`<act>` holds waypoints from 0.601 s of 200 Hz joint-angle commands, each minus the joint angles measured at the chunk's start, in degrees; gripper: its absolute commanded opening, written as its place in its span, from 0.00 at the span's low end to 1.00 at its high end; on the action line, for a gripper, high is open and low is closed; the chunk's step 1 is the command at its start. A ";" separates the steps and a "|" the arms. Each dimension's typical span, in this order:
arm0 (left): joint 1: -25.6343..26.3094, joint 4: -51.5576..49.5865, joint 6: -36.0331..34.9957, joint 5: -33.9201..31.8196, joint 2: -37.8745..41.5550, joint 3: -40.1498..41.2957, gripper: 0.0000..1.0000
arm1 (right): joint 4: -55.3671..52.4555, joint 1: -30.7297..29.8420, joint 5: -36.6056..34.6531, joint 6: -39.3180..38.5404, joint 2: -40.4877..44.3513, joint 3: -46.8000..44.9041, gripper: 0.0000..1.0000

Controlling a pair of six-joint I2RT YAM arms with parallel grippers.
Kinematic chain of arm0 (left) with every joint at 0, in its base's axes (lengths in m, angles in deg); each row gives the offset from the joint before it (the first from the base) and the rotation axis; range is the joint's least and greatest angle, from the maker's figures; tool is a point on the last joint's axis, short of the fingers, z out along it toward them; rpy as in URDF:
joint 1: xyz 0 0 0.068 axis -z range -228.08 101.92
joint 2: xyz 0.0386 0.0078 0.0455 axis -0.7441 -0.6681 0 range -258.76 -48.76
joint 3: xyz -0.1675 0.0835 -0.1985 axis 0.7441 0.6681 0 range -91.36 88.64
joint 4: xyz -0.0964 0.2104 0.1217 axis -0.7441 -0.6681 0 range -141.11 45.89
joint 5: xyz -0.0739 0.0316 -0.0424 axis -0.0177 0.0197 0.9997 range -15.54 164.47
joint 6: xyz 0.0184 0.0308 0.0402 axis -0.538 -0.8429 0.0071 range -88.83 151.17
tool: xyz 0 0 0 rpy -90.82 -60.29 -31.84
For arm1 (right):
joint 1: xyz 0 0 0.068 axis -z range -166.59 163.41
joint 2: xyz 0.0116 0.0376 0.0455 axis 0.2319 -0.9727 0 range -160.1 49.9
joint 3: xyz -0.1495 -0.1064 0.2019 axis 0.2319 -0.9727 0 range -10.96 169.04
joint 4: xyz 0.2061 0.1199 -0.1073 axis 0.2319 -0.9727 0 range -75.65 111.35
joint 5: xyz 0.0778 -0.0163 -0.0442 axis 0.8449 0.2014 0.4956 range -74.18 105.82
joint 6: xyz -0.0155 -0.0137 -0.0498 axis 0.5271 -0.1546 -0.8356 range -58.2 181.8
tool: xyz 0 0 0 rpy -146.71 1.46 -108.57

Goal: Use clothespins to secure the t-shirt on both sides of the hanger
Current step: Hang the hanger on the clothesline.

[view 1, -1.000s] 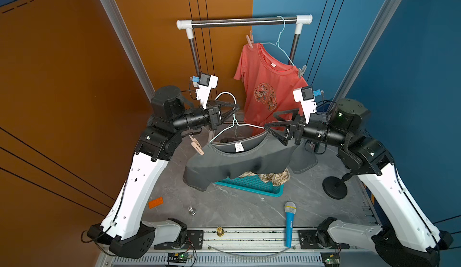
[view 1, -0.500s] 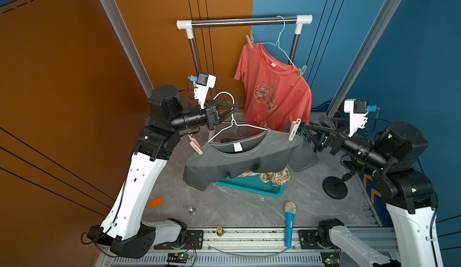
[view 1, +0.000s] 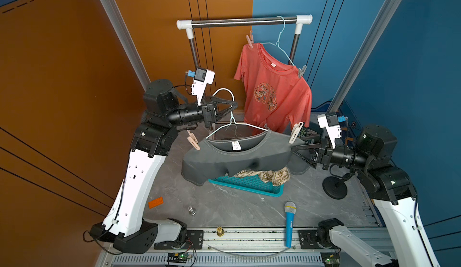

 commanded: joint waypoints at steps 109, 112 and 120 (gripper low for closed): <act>-0.57 1.53 0.74 3.82 -3.36 -4.16 0.21 | 7.03 -4.54 -1.11 -2.33 3.38 -4.04 0.00; -0.57 1.62 0.90 3.51 -3.36 -4.15 0.27 | 7.22 -4.62 -1.69 -2.20 3.56 -4.20 0.00; -0.57 2.01 1.31 2.38 -3.36 -4.18 0.45 | 7.47 -4.61 -3.19 -1.84 3.95 -4.33 0.00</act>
